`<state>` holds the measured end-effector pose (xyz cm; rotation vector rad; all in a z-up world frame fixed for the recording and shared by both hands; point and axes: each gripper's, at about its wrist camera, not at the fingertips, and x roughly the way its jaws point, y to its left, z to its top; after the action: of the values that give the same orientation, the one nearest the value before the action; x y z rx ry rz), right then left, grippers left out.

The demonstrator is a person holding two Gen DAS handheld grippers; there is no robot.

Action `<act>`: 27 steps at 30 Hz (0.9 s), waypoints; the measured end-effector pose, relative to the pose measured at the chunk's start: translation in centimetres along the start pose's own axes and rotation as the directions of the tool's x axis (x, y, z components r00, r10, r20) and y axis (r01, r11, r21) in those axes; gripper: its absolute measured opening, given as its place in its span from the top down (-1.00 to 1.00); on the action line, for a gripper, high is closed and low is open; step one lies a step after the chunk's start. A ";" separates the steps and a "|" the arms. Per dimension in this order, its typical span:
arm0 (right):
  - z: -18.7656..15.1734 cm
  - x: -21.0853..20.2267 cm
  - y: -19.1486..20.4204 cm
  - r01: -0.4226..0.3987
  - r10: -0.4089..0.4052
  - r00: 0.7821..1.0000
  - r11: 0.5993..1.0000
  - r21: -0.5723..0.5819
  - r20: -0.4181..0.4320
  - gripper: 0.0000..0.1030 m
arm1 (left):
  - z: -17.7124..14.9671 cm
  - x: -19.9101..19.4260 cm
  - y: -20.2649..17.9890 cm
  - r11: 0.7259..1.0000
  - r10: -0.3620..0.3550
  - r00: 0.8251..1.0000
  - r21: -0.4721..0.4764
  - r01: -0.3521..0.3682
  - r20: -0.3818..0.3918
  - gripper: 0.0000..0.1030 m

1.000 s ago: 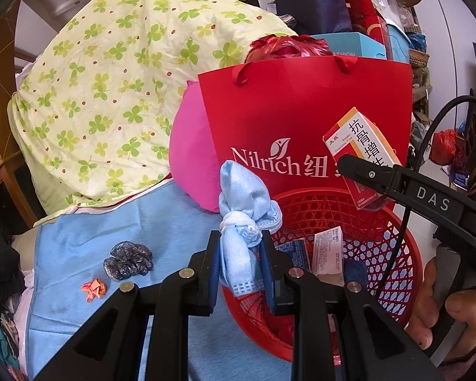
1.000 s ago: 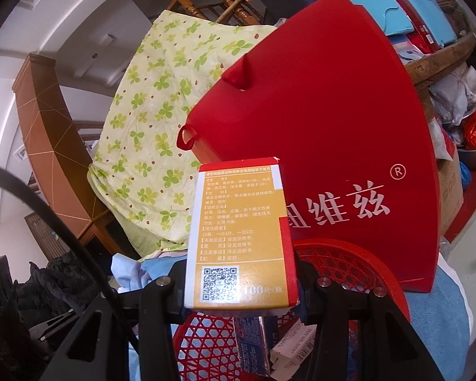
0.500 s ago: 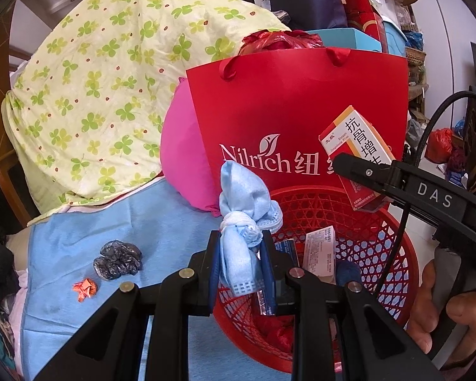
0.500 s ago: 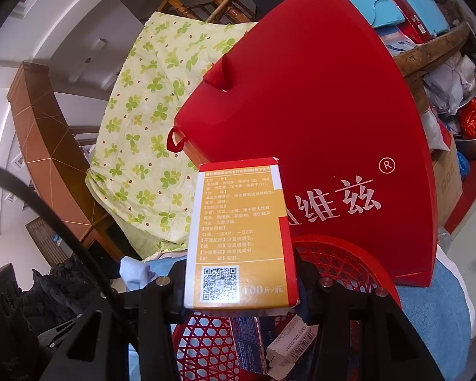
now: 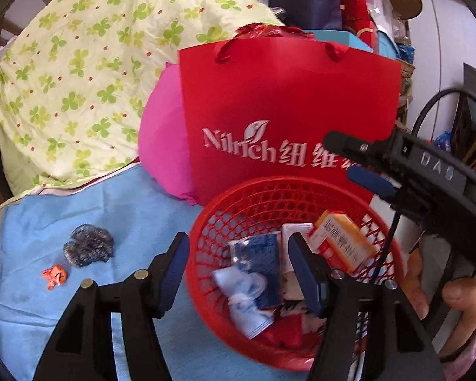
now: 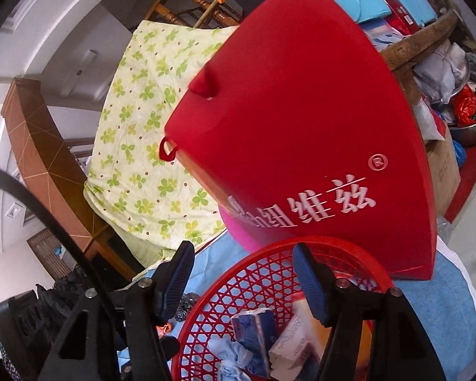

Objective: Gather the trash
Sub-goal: 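Open both tools to drop the tissue wrapper and orange box into the wastebasket, then move both open tools back over the blanket toward the black bag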

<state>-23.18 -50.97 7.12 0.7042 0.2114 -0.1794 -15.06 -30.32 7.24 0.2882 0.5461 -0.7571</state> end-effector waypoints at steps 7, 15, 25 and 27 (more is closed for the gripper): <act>-0.9 1.2 2.5 -0.022 0.022 1.000 0.999 -0.047 -0.015 -0.32 | -3.9 -0.8 5.5 0.992 0.110 0.991 -0.052 -0.114 -0.070 -0.29; -2.5 1.7 6.9 -0.071 0.073 0.997 0.985 -0.156 0.005 -0.32 | -11.3 -3.4 14.6 0.926 0.308 0.928 -0.155 -0.343 -0.211 -0.29; -9.3 3.1 17.0 -0.245 0.244 0.968 0.863 -0.443 -0.060 -0.36 | -16.4 -5.9 22.1 0.818 0.439 0.858 -0.276 -0.504 -0.266 -0.29; -11.3 4.3 18.8 -0.272 0.244 0.962 0.837 -0.476 -0.121 -0.36 | -17.1 -5.7 23.1 0.804 0.450 0.849 -0.288 -0.520 -0.278 -0.29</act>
<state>-16.15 -29.92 9.32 0.2234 0.2014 0.1541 -8.15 -3.56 -2.42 0.1547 0.7469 -0.1152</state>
